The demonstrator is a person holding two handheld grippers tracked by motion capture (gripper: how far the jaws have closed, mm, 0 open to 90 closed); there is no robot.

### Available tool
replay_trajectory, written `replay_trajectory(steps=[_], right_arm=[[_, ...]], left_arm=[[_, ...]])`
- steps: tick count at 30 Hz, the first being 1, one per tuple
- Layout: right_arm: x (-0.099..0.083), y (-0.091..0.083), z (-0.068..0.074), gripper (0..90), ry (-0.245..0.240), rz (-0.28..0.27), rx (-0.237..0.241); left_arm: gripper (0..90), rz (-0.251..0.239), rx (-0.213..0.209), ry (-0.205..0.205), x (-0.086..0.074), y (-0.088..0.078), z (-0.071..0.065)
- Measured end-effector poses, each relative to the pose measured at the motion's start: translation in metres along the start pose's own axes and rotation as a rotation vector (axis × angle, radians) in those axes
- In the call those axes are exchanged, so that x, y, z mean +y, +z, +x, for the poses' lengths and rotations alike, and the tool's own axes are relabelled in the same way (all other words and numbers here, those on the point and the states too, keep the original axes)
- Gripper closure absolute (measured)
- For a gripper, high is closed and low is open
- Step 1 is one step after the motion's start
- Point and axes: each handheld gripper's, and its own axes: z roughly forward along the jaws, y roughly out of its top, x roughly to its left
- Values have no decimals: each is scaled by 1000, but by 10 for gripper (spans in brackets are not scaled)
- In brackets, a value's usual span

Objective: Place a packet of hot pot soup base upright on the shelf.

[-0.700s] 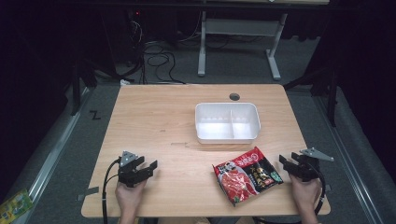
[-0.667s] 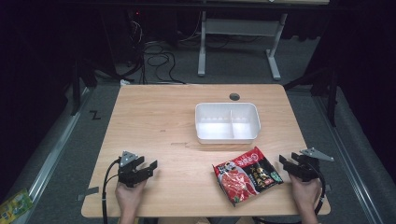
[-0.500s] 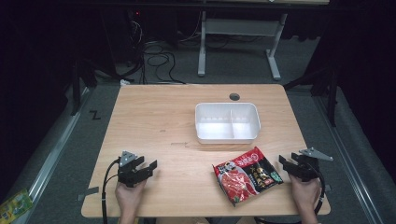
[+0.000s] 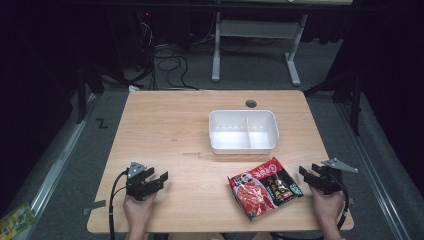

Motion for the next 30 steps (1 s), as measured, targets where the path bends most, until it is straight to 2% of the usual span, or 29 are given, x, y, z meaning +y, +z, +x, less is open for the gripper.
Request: replay_trajectory(steps=[5, 13, 16, 18, 20, 21, 26, 30], right_arm=[[-1, -2, 0, 442, -1, -18, 2], [-1, -15, 2, 442, 5, -43, 47], [0, -21, 2, 449, 4, -48, 79], [0, -24, 4, 456, 9, -52, 92], [0, -28, 6, 464, -10, -59, 104], [-1, -29, 8, 467, 4, -53, 106], [-3, -36, 15, 484, -23, -56, 137], [-3, -40, 20, 492, -18, -52, 159]], left_arm=[[365, -1, -1, -2, 0, 0, 0], [366, 0, 1, 3, 0, 0, 0], [366, -6, 0, -4, 0, 0, 0], [366, -1, 0, 0, 0, 0, 0], [366, 0, 1, 1, 0, 0, 0], [366, 1, 2, 1, 0, 0, 0], [366, 1, 2, 1, 0, 0, 0], [366, -1, -1, -3, 0, 0, 0]])
